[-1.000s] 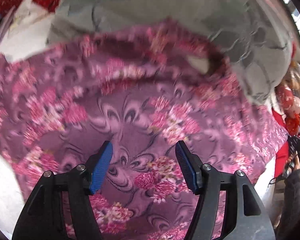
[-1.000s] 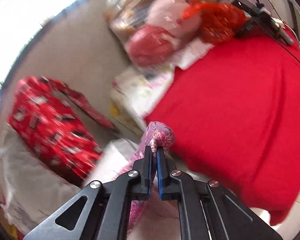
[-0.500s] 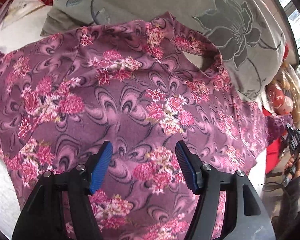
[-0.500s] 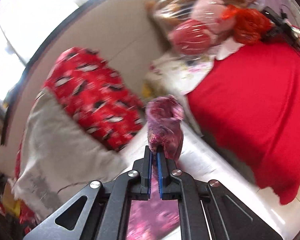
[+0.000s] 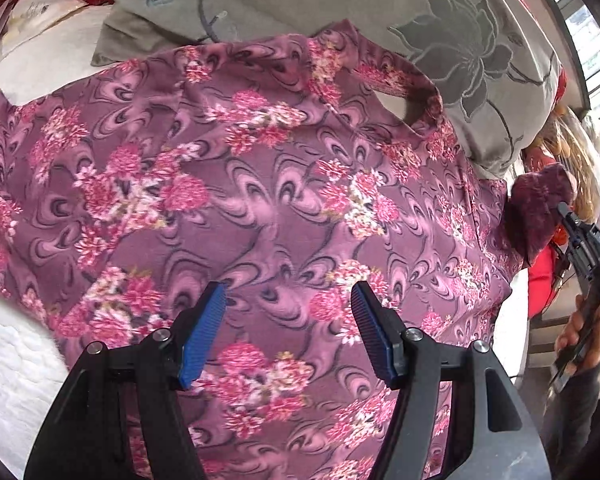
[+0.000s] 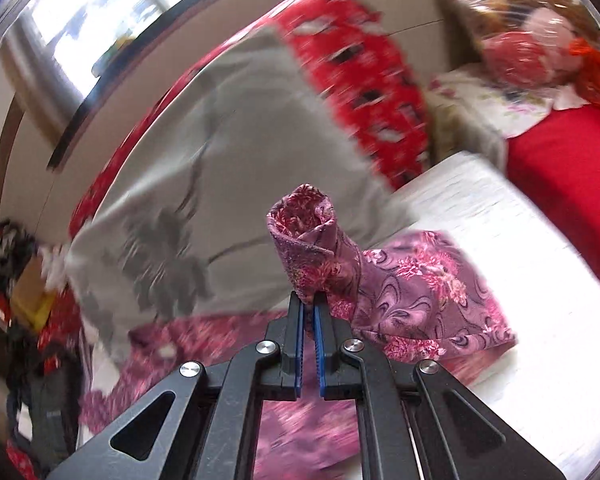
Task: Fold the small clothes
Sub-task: 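Grasp the sleeve cuff with the right tool and lift it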
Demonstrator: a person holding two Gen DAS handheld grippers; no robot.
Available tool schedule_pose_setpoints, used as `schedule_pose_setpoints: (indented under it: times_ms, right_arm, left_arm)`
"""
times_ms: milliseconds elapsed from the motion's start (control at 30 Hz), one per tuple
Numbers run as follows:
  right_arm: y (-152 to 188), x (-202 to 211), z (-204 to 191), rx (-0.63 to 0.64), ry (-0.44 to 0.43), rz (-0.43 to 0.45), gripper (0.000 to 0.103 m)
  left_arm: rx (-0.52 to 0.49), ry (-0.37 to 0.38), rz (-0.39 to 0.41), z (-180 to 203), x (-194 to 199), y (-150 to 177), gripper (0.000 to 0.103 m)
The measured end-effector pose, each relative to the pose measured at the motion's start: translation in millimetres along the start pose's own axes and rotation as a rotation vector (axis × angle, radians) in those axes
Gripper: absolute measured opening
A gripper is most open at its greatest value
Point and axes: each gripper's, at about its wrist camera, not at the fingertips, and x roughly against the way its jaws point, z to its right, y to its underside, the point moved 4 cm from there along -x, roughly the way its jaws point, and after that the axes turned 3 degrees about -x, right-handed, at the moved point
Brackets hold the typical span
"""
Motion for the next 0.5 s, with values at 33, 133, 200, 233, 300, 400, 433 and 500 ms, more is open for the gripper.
schedule_pose_setpoints:
  times_ms: [33,133,200,233,300,400,433,500]
  right_arm:
    - [8,-5,-10,0.012,-0.011,-0.018,0.005]
    - [31,-20,-44,0.053,-0.046,-0.067,0.005]
    - [46,-30,-67,0.076,-0.075,-0.102,0.005]
    - [53,-34,-76,0.087,-0.085,-0.113,0.005]
    - [69,-41,-99,0.114,-0.111,-0.140,0.005]
    - [93,-51,-130,0.150,-0.160,-0.190,0.005]
    - [100,-53,-139,0.162,-0.174,-0.203,0.005]
    - [120,-60,-163,0.193,-0.208,-0.239,0.005]
  left_arm:
    - [0.003,0.003,-0.001,-2,1,-1,0.064]
    - [0.013,0.016,0.003,-6,4,-5,0.064]
    - [0.017,0.028,0.005,-11,7,-7,0.064]
    - [0.020,0.032,0.007,-14,9,-8,0.064]
    - [0.027,0.041,0.012,-20,15,-9,0.064]
    - [0.035,0.051,0.025,-30,25,-11,0.064]
    - [0.038,0.054,0.029,-33,28,-11,0.064]
    - [0.050,0.062,0.035,-39,34,-13,0.064]
